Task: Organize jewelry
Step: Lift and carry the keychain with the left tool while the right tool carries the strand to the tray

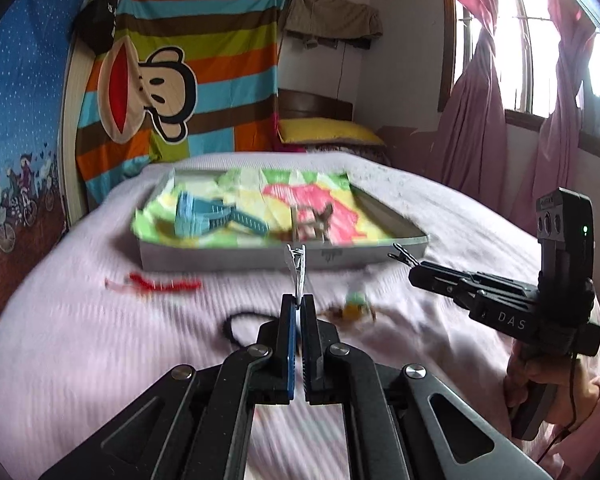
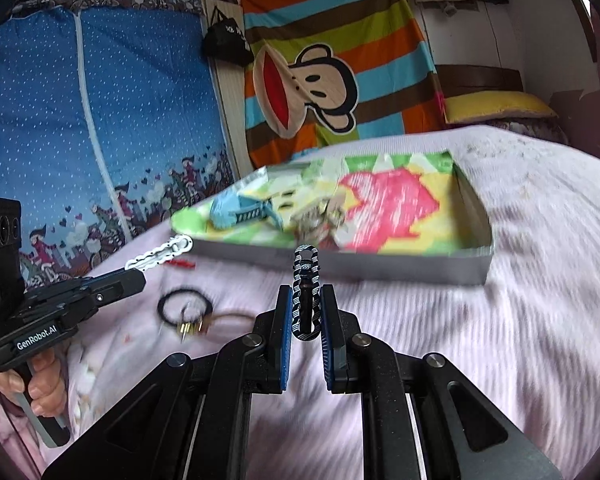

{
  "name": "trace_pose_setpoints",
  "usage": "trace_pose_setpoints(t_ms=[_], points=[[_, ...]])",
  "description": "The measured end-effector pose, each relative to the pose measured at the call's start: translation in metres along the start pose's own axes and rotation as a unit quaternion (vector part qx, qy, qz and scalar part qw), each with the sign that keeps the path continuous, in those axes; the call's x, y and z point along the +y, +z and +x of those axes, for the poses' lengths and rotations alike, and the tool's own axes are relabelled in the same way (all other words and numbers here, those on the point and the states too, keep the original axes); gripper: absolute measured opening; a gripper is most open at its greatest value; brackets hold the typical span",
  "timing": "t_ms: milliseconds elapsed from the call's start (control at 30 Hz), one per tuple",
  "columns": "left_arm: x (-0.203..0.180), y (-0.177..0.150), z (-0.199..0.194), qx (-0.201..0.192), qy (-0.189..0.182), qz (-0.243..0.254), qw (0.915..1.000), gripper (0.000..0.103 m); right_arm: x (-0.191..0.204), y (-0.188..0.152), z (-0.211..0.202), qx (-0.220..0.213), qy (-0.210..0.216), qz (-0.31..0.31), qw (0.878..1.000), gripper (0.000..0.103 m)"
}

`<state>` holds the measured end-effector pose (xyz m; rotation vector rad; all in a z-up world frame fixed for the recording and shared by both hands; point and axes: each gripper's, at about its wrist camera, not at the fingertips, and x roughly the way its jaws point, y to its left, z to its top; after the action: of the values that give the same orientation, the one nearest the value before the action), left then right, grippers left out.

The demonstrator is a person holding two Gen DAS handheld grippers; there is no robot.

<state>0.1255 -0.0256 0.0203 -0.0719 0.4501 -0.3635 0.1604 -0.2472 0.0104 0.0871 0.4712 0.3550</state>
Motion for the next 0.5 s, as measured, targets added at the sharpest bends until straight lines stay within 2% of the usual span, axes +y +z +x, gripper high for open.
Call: trace_pose_setpoints(t_ms=[133, 300, 500], points=[[0.008, 0.024, 0.012, -0.010, 0.011, -0.007, 0.9999, 0.003, -0.002, 0.023, 0.010, -0.012, -0.004, -0.002, 1.000, 0.012], [0.027, 0.051, 0.036, -0.005, 0.023, -0.031, 0.9992, 0.003, 0.005, 0.051, 0.035, -0.012, 0.011, -0.006, 1.000, 0.012], [0.049, 0.065, 0.065, 0.036, 0.038, -0.042, 0.9978, 0.003, 0.025, 0.063, 0.077, 0.024, 0.040, -0.008, 0.999, 0.012]])
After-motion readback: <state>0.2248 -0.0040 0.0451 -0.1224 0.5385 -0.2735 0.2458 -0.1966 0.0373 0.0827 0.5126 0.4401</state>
